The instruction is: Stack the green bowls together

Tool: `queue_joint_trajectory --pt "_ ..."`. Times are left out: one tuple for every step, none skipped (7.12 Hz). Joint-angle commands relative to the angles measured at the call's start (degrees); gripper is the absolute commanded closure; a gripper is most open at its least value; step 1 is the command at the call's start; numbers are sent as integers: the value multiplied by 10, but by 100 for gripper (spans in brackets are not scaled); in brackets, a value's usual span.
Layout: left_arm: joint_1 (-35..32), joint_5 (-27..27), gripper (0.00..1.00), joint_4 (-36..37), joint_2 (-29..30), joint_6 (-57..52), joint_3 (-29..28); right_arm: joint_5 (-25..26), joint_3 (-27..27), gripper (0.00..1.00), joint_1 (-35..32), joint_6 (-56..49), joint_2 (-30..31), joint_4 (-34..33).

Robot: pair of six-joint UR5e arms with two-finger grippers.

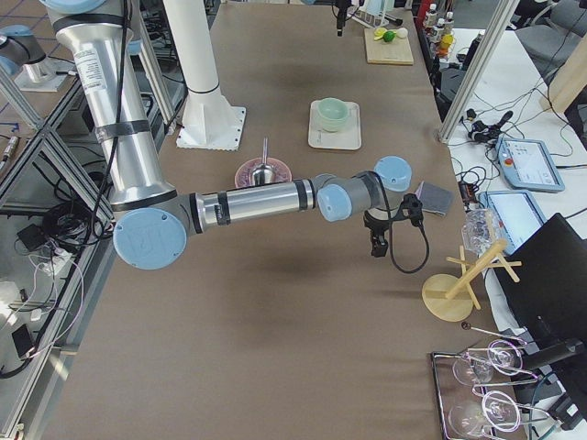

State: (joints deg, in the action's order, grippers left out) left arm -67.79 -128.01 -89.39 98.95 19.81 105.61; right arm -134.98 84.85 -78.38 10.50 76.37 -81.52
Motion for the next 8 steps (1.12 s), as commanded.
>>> queue_joint_trajectory --pt "-110 -2 2 16 -71 -174 -18 2 -48 0 -49 -108 -2 -17" --pt "-137 -4 2 12 -102 -206 -22 7 -55 0 -62 -135 -3 -30" --pt "-168 -14 2 14 -111 -227 -42 9 -59 0 -70 -138 -3 -49" --pt "-203 -18 2 7 -121 -259 -66 10 -64 0 -84 -155 -1 -51" --pt "-211 -15 1 5 -156 -273 -70 10 -69 0 -88 -165 -3 -51" --pt "-214 -18 1 6 -159 -268 -75 10 -69 0 -82 -165 -4 -52" --pt "-228 -34 2 11 -154 -267 -89 12 -69 0 -78 -162 -5 -51" --pt "-229 -63 2 13 -151 -254 -91 18 -69 0 -78 -161 -6 -51"
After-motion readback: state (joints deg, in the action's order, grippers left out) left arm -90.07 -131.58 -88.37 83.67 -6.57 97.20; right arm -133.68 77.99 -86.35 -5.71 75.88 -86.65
